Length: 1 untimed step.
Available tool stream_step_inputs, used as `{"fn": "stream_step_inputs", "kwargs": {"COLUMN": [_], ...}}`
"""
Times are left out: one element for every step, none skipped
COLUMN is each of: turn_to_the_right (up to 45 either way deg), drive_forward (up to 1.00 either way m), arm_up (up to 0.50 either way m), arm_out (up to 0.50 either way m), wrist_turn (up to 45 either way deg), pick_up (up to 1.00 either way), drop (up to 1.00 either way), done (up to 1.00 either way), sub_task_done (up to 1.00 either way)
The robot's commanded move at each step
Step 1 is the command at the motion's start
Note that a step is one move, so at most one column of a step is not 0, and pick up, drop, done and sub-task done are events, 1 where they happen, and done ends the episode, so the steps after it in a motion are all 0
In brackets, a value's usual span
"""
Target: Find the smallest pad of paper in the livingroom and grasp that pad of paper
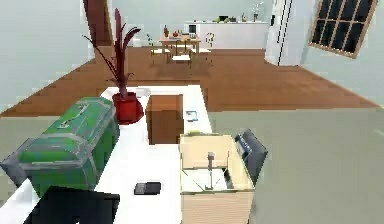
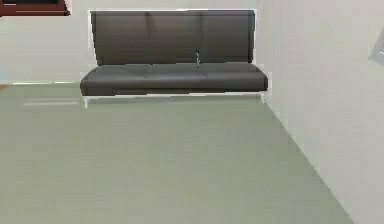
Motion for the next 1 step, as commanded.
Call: {"fn": "stream_step_inputs", "kwargs": {"turn_to_the_right": [45.0], "drive_forward": [0.00], "arm_up": [0.00], "arm_out": [0.00], "wrist_turn": [0.0], "pick_up": [0.00], "drop": [0.00], "done": [0.00], "sub_task_done": [0.00]}}
